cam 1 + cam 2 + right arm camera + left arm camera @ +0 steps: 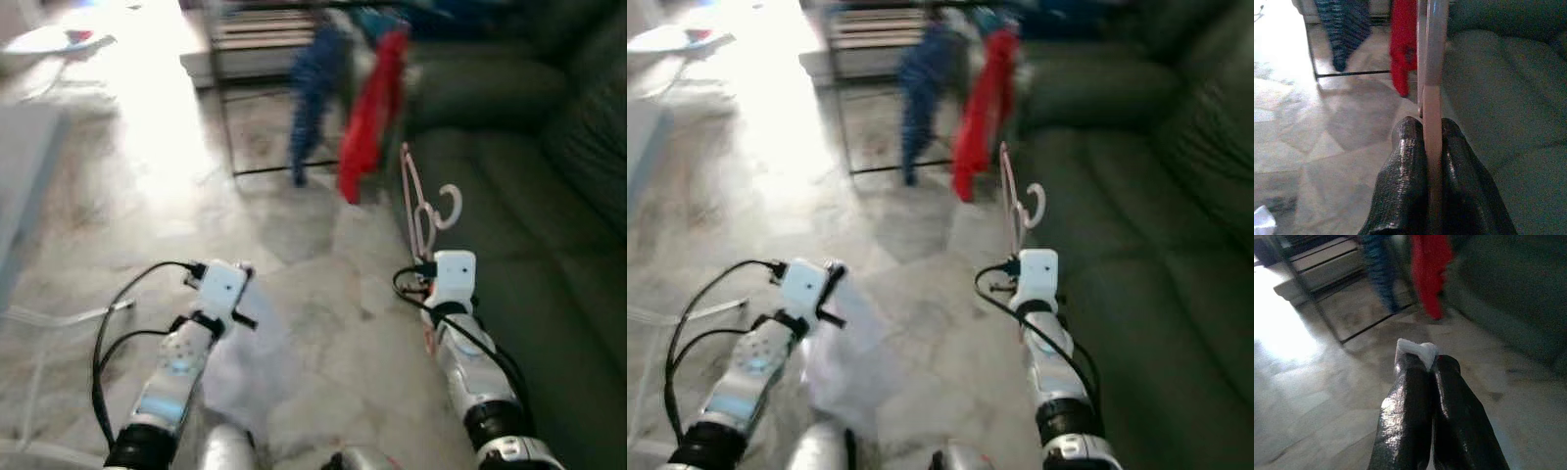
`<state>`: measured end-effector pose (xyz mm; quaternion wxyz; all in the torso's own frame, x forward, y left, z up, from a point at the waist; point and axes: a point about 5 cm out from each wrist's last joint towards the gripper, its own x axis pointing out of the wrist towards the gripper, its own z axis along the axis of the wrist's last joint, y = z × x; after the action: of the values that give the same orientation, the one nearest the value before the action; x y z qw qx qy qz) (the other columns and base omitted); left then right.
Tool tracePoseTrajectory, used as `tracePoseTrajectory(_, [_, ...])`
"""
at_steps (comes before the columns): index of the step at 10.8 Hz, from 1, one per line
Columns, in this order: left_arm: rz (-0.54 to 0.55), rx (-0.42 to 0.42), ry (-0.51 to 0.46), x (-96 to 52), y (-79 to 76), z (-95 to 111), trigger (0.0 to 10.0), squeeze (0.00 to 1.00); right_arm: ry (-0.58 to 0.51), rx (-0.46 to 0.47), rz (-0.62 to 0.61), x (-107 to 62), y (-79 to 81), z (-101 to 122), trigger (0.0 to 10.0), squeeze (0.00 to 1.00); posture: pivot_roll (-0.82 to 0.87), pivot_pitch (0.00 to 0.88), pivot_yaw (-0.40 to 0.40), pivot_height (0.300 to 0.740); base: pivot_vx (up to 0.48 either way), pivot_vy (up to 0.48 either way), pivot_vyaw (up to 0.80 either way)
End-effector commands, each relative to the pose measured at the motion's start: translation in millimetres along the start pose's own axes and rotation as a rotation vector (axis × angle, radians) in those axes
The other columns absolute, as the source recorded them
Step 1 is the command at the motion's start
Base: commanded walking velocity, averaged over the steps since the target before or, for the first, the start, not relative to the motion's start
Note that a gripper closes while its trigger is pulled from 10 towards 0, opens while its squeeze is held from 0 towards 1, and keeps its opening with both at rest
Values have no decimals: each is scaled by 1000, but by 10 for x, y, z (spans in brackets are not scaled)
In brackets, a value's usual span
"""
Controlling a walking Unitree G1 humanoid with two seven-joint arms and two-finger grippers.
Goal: Hang hanger
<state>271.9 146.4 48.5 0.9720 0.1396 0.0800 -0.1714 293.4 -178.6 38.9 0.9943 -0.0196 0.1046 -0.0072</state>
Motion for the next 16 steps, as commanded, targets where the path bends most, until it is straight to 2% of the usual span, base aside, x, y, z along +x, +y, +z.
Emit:
tracePoseTrajectory(1, [-1,8,-42,28,54,102,10000,0,-14,-2,-4,13,0,26,10000,0,8,75,-45,740,0,0,-800])
tracePoseTrajectory(3, [-22,36,-75,49,72,148,10000,0,-33,-19,-42,24,-65,67,10000,0,7,86,-51,740,0,0,-800])
tracePoseTrajectory(5, [-55,10,-91,35,88,173,10000,0,-36,-29,-69,28,-112,77,10000,0,8,102,-55,740,0,0,-800])
tracePoseTrajectory(8, [-141,13,-105,-41,-20,156,10000,0,-43,-38,-84,-3,-126,68,10000,0,6,131,-55,740,0,0,-800])
tracePoseTrajectory(11, [-166,-3,-107,-61,-46,159,10000,0,-47,-45,-102,-18,-151,66,10000,0,2,146,-52,740,0,0,-800])
tracePoseTrajectory(16, [-194,-6,-114,-77,-103,170,10000,0,-45,-56,-111,-31,-176,57,10000,0,-1,146,-57,740,284,0,-800])
